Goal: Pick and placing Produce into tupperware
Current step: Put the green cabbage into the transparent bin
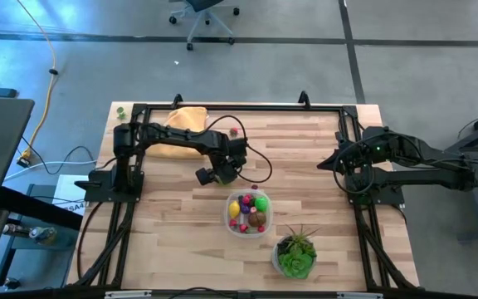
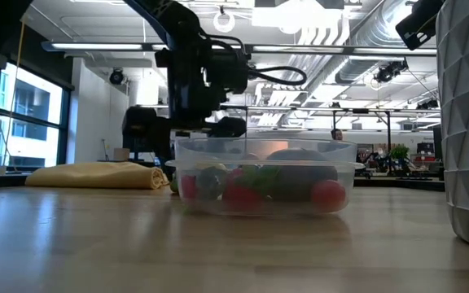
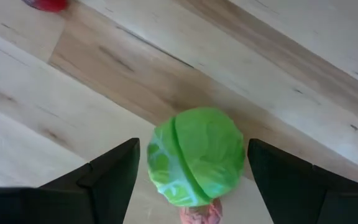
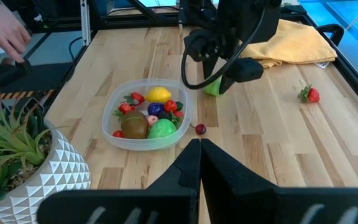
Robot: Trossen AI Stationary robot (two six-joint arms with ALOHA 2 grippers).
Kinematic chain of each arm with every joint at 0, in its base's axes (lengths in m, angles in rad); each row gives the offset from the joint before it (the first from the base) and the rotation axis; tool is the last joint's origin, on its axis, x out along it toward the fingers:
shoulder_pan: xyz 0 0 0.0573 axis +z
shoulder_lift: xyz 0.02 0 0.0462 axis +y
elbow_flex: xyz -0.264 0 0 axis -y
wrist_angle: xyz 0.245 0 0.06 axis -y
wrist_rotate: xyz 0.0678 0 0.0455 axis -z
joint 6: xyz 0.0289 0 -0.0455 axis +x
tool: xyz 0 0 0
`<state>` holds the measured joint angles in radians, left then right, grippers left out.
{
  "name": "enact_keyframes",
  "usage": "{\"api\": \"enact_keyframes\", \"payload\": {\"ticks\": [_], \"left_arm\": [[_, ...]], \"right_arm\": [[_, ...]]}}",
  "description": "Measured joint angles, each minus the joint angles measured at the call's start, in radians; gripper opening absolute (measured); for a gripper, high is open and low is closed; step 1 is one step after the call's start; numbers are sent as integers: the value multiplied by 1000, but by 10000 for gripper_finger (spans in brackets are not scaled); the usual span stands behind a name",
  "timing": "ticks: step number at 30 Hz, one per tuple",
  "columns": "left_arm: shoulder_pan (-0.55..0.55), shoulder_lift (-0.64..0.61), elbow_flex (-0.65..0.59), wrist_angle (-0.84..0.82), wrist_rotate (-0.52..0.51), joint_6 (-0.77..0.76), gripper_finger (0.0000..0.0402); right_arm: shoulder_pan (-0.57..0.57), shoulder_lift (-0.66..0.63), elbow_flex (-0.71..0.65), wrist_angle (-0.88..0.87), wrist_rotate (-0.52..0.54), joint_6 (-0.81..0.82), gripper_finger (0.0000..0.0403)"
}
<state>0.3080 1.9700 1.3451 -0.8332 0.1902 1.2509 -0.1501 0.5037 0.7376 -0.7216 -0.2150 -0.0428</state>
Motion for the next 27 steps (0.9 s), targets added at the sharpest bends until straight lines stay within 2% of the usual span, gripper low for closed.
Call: {"api": "enact_keyframes", "payload": {"ticks": [27], "left_arm": [[0, 43, 1, 6, 0, -106, 289]], "right_arm": [[0, 0, 0, 0, 0, 0, 0]]}}
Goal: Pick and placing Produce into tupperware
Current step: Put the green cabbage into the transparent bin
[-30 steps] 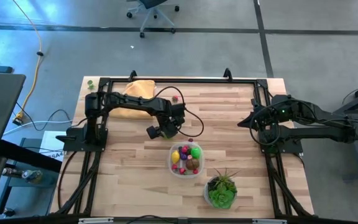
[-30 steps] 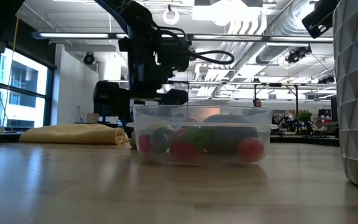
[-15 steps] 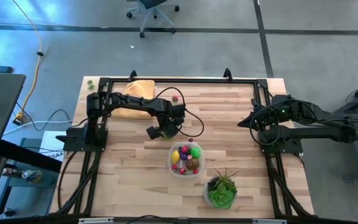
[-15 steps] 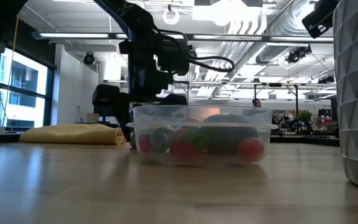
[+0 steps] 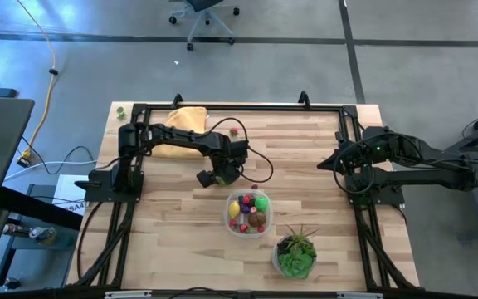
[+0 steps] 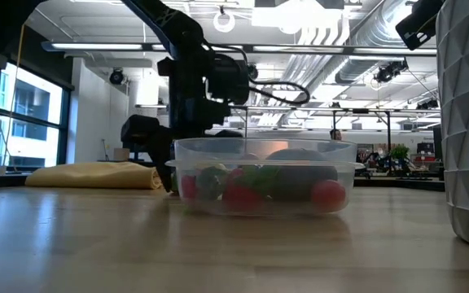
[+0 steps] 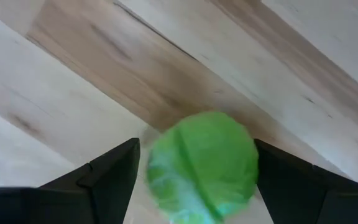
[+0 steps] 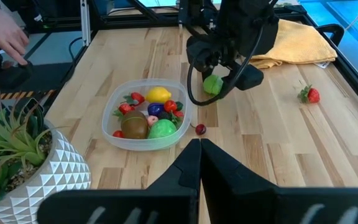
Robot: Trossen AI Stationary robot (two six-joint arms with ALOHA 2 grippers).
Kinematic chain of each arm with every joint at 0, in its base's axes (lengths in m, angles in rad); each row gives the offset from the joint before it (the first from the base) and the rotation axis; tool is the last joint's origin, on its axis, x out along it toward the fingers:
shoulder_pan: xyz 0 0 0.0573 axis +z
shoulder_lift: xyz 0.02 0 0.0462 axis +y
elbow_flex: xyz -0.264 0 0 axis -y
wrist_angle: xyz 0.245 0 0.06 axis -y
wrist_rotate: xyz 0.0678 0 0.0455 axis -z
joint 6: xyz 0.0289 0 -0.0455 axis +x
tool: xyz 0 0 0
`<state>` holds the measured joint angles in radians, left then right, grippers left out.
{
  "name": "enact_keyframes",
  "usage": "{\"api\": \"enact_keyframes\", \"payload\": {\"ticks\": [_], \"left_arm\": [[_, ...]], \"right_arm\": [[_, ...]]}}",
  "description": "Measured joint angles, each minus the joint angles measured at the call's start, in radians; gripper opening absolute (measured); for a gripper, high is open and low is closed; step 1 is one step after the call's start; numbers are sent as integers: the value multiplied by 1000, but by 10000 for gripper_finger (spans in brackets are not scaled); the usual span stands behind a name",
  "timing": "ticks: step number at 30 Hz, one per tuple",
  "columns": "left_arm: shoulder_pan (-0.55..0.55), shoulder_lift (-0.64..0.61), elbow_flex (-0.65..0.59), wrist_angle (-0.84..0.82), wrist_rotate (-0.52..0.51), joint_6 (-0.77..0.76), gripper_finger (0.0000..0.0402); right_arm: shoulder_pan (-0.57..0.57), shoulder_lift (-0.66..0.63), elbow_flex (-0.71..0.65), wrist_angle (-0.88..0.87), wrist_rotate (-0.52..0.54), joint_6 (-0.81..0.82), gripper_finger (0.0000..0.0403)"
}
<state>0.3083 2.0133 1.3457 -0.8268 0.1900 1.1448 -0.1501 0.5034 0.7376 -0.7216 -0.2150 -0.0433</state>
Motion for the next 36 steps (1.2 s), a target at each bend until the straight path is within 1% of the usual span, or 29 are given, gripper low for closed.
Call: {"api": "enact_keyframes", "payload": {"ticks": [14, 23, 26, 36], "left_arm": [[0, 2, 0, -3, -4, -28, 287], [0, 2, -1, -1, 0, -35, 243], [0, 2, 0, -2, 0, -35, 235], [0, 1, -1, -2, 0, -38, 242]], "right_arm": [[0, 0, 0, 0, 0, 1, 0], [0, 0, 0, 0, 0, 1, 0], [0, 0, 0, 0, 0, 1, 0], [0, 0, 0, 0, 0, 1, 0]]}}
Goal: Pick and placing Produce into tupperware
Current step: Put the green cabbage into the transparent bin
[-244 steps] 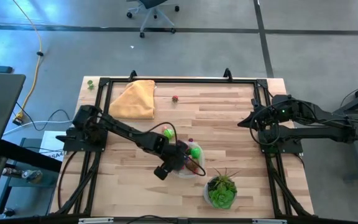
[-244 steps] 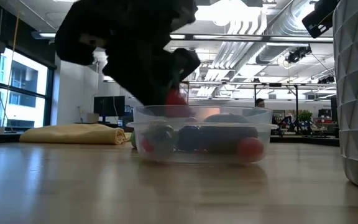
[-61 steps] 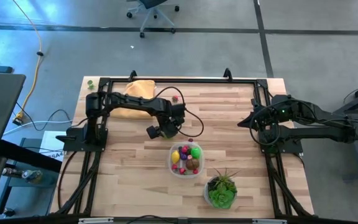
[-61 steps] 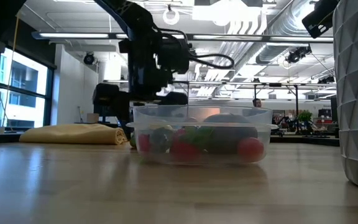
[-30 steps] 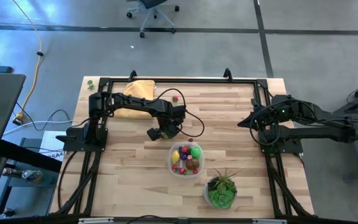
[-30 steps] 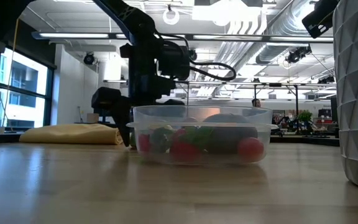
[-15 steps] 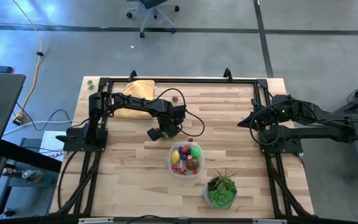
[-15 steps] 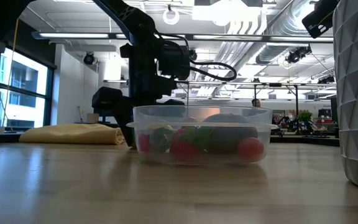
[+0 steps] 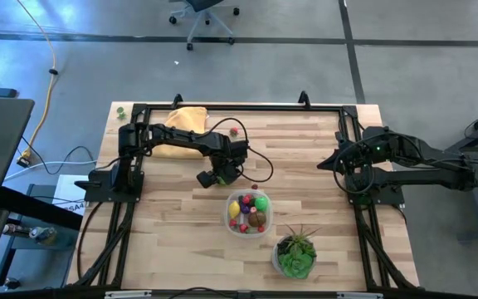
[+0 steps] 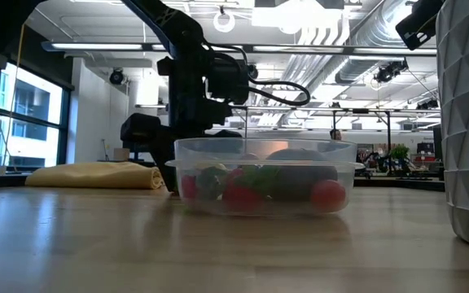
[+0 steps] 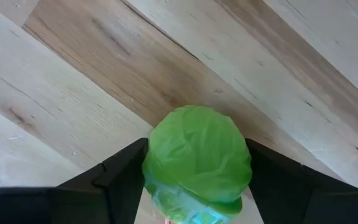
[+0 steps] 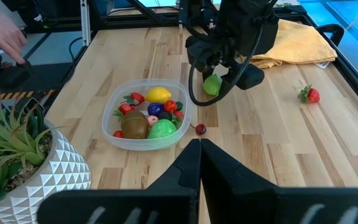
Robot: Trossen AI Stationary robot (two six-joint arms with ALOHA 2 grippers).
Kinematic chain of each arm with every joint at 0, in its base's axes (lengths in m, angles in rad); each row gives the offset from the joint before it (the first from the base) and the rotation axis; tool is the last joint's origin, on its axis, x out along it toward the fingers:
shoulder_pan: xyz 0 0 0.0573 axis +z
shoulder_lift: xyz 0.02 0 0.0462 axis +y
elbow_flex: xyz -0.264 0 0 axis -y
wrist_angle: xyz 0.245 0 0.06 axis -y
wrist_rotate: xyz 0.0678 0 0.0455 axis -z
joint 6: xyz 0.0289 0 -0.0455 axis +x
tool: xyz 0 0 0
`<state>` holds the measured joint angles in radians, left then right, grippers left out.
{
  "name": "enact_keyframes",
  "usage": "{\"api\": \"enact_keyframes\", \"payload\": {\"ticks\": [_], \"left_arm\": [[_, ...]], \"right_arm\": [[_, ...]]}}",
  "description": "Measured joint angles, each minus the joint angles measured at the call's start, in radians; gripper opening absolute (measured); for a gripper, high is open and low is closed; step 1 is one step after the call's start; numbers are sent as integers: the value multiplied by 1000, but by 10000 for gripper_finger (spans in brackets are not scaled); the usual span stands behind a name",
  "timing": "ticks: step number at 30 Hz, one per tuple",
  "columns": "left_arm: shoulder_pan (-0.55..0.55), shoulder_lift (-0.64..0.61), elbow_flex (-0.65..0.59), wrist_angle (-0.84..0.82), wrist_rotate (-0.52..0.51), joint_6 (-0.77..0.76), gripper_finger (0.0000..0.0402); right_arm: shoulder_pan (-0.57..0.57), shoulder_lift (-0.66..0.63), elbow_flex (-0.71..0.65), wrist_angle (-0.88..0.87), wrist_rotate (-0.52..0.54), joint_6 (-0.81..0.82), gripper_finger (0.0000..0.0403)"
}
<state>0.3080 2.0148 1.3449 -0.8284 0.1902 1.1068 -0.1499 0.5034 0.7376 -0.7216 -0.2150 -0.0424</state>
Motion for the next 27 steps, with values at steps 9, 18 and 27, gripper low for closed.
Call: {"api": "enact_keyframes", "payload": {"ticks": [9, 18, 27], "left_arm": [[0, 0, 0, 0, 0, -103, 243], [-1, 0, 0, 1, 0, -118, 244], [-1, 0, 0, 7, 0, -114, 244]], "right_arm": [[0, 0, 0, 0, 0, 0, 0], [0, 0, 0, 0, 0, -1, 0], [0, 0, 0, 0, 0, -1, 0]]}}
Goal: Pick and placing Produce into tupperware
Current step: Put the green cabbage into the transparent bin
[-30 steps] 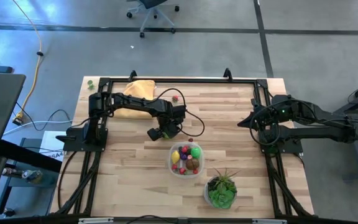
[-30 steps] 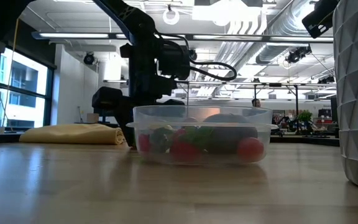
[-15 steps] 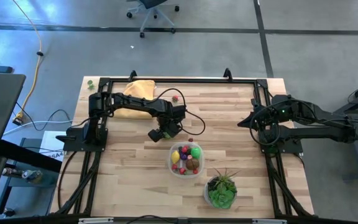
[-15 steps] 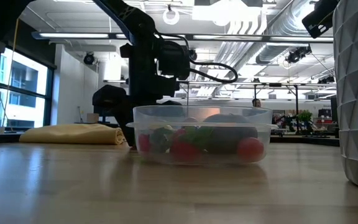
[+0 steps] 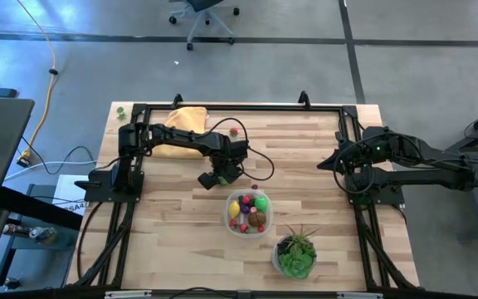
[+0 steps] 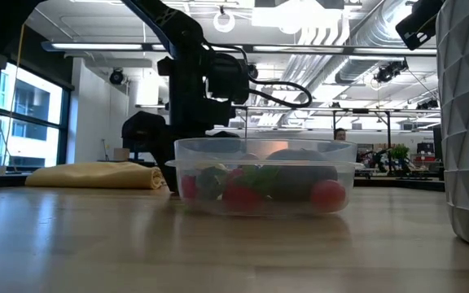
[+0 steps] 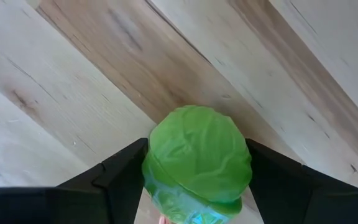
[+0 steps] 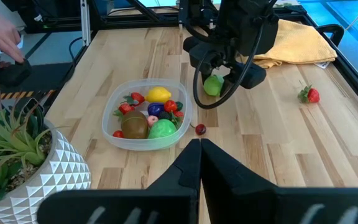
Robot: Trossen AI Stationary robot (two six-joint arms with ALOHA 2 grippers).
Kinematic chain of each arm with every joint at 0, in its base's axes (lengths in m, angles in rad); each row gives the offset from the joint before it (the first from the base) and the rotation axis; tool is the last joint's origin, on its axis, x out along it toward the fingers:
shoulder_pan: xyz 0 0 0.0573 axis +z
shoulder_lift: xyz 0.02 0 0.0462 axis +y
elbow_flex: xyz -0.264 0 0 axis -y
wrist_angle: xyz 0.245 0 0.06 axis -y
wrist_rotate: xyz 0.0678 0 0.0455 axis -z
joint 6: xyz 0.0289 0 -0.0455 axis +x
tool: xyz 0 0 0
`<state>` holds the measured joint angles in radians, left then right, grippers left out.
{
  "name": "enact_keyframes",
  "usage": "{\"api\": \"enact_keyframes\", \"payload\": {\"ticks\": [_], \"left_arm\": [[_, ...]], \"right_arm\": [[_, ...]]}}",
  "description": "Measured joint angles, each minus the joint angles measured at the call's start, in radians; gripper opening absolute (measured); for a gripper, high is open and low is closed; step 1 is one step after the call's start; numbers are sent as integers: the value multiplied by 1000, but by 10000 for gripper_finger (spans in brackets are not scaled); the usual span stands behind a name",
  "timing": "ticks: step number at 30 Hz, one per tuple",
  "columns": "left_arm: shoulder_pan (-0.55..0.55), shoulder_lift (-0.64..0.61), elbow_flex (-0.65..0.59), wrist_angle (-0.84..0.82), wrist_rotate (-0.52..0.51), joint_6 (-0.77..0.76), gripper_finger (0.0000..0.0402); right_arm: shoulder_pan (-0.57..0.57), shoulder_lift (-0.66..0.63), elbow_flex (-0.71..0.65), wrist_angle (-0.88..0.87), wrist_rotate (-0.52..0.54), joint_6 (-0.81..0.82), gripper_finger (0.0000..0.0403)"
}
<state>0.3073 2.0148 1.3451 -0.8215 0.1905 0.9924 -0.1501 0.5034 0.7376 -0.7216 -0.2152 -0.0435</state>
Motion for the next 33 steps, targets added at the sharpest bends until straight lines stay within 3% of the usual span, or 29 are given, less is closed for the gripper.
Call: {"api": "enact_keyframes", "payload": {"ticks": [11, 19, 25, 33], "left_arm": [[0, 0, 0, 11, 0, -26, 248], [0, 0, 0, 1, 0, -43, 308], [0, 0, 0, 0, 0, -173, 331], [0, -1, 0, 14, -16, -395, 322]], "right_arm": [[0, 0, 0, 0, 0, 1, 0], [0, 0, 0, 0, 0, 1, 0], [0, 0, 0, 0, 0, 1, 0], [0, 0, 0, 0, 0, 1, 0]]}}
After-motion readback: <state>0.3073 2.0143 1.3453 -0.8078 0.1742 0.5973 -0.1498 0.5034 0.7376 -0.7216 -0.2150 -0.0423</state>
